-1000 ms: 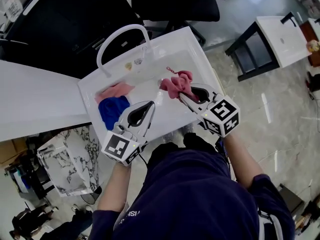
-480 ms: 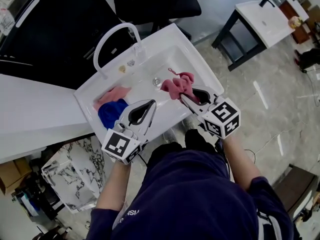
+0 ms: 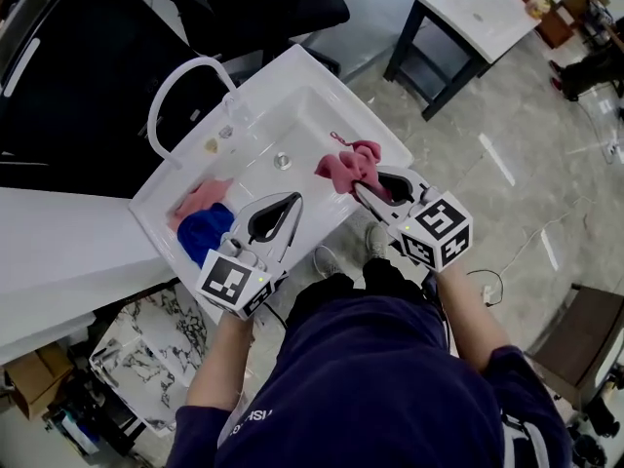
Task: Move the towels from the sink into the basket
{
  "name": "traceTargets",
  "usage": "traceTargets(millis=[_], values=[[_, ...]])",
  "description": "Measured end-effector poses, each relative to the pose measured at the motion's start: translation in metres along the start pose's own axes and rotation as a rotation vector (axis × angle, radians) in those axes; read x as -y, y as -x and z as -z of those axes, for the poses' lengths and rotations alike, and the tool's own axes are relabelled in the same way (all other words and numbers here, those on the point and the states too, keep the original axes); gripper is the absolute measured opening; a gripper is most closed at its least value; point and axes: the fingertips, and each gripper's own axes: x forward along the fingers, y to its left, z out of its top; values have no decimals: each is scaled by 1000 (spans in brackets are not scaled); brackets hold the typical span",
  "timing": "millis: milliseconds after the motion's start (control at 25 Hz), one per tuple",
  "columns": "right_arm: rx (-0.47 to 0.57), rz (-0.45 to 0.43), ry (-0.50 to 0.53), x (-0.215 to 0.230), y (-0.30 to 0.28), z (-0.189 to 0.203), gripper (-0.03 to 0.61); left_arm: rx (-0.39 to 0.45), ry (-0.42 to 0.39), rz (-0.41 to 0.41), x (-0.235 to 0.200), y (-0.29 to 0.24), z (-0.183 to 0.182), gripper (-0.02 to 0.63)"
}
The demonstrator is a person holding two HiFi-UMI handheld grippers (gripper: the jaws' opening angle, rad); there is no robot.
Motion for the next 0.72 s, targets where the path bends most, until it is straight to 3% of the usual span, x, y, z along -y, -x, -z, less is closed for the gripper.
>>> traceTargets(millis=[360,720], values=[[31,90,-53,37,65,23,83,-22,-41,99,50,-51,-8,1],[82,125,-82,75,142,49,83,-54,-79,141,123,-102,-6,2]])
